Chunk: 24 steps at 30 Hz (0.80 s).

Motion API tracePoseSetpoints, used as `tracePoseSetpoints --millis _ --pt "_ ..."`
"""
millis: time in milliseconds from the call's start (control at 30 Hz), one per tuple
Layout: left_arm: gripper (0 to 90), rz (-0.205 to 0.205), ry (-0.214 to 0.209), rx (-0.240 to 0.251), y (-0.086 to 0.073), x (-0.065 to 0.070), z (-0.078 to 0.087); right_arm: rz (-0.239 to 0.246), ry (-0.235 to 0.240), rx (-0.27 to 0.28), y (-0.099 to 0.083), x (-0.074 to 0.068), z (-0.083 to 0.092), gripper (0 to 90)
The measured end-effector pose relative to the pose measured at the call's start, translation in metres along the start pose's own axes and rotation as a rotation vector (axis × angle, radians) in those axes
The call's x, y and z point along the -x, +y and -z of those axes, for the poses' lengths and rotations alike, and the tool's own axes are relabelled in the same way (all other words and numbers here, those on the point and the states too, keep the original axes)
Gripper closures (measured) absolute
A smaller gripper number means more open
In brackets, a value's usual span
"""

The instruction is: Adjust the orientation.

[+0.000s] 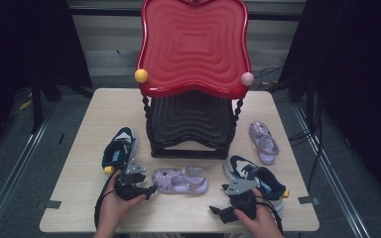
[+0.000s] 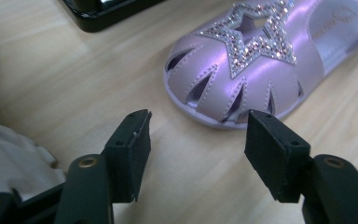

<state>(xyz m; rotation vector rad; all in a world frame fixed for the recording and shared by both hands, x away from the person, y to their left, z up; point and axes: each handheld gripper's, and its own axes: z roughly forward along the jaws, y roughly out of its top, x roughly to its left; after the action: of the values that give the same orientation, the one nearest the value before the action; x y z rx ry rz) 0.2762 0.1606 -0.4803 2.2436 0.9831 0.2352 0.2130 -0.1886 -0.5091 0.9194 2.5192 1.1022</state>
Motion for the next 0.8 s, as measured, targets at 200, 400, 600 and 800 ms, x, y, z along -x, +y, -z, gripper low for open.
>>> tracePoseSetpoints --millis 200,400,600,800 --pt "44.0 0.040 0.027 0.044 0.010 -0.005 -0.002 0.000 0.000 0.000 0.000 0.000 0.000 14.9" --pt "46.7 0.047 0.007 0.039 0.012 -0.005 0.001 0.000 0.000 0.000 0.000 0.000 0.000 14.8" --pt "54.1 0.036 -0.024 0.013 0.011 0.008 0.020 0.000 0.000 0.000 0.000 0.000 0.000 14.8" --pt "61.7 0.041 -0.046 -0.049 0.001 0.014 0.016 -0.001 0.000 0.000 0.000 0.000 0.000 14.9"
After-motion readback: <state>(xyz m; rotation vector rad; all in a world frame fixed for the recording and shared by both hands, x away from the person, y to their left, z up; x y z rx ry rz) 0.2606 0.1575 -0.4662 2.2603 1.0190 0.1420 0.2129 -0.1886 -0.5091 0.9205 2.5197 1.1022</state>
